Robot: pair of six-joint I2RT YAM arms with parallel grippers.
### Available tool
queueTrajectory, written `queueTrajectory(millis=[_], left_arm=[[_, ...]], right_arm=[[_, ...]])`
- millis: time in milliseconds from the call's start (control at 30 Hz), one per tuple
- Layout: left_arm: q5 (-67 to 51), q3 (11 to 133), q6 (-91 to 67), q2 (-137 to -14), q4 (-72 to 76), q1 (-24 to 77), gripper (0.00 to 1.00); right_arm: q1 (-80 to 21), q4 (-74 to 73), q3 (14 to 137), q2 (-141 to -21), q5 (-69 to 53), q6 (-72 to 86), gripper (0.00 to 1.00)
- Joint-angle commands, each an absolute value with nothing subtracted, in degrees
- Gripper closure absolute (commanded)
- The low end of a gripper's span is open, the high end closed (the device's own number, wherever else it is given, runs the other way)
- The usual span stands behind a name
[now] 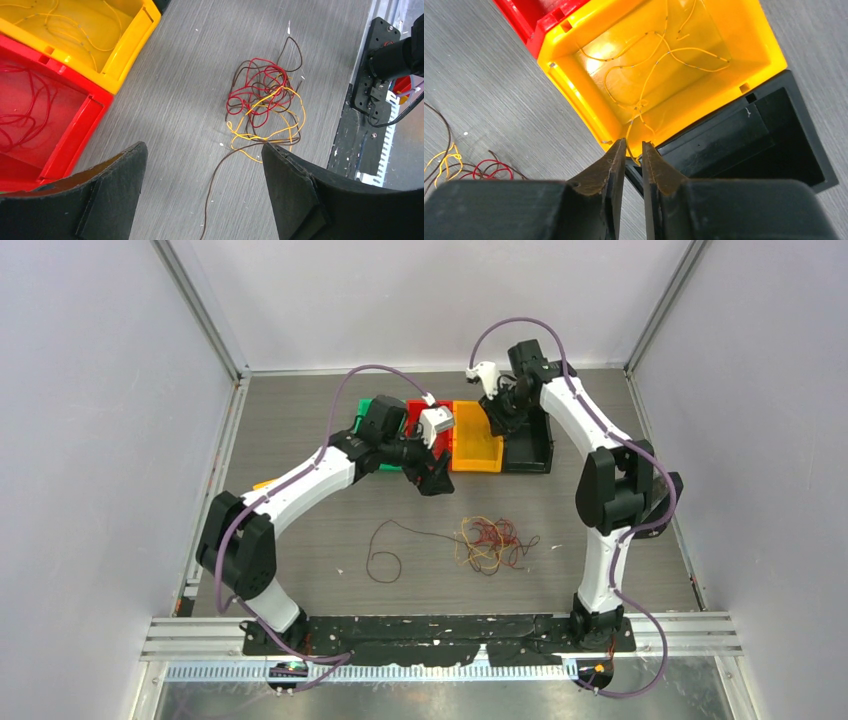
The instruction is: Untangle the cables
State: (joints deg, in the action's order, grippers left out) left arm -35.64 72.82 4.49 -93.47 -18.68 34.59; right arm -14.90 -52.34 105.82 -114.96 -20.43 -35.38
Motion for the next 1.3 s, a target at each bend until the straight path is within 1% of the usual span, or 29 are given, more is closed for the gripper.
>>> queueTrajectory(millis=[0, 67, 100, 167, 400, 667, 833, 1000, 1067, 1100, 1133, 1167, 1200, 1233, 1267], left_arm=[[-35.1, 73.9, 4.2, -92.2, -17.4, 33.0, 0.14], [-35.2, 74.1, 4.3, -92.3, -17.6, 32.3, 0.13], [-35.2, 74.2, 4.2, -92.3, -17.7, 32.0, 0.13], [-35.2, 74.2, 4.2, -92.4, -17.7, 31.4, 0.13], [-36.0, 73.8, 3.1, -92.4, -17.7, 30.8, 0.13], [-35.8, 73.1, 2.4, -91.8, -17.6, 30.4, 0.13], [-35.7, 72.5, 2.4, -91.5, -17.5, 30.1, 0.13], [-36.3, 72.5, 2.6, -91.4, -17.7, 30.0, 0.13], [-36.8, 72.7, 2.6, -91.4, -17.5, 30.0, 0.12], [-37.2, 72.8, 2.5, -91.4, -17.3, 30.0, 0.11], [-37.6, 72.7, 2.3, -91.4, -16.9, 30.0, 0.11], [-37.9, 72.8, 2.2, -91.3, -16.5, 30.0, 0.10], [-38.0, 72.8, 2.3, -91.3, -15.9, 30.0, 0.09], [-38.1, 72.8, 2.2, -91.3, -15.3, 30.0, 0.08], [-38.1, 72.9, 2.3, -91.4, -14.5, 30.1, 0.08]], right_arm=[[-15.6, -54.9, 109.8, -117.4, -19.2, -37.8, 0.77], [-15.7, -56.2, 111.8, -118.6, -19.4, -38.1, 0.80], [-15.7, -56.4, 112.8, -119.2, -19.4, -38.2, 0.87], [-15.7, -56.1, 113.8, -119.9, -19.5, -38.0, 0.93], [-17.5, -51.1, 115.3, -121.9, -18.8, -36.9, 0.94], [-19.6, -43.2, 115.4, -129.1, -11.4, -34.7, 0.94], [-20.7, -41.8, 114.3, -132.0, -8.7, -36.3, 0.95], [-20.8, -42.1, 113.2, -131.4, -9.0, -36.5, 0.95], [-20.8, -41.7, 112.4, -128.7, -10.5, -35.6, 0.88], [-20.8, -41.5, 112.2, -126.5, -11.2, -34.7, 0.81], [-20.7, -41.5, 112.2, -125.5, -11.5, -34.3, 0.76], [-20.7, -41.9, 112.3, -123.3, -12.0, -33.7, 0.66], [-20.7, -42.3, 112.4, -122.2, -12.2, -33.5, 0.61], [-20.6, -43.3, 112.6, -120.2, -12.8, -33.2, 0.52], [-20.6, -43.8, 112.7, -118.1, -13.1, -33.1, 0.48]])
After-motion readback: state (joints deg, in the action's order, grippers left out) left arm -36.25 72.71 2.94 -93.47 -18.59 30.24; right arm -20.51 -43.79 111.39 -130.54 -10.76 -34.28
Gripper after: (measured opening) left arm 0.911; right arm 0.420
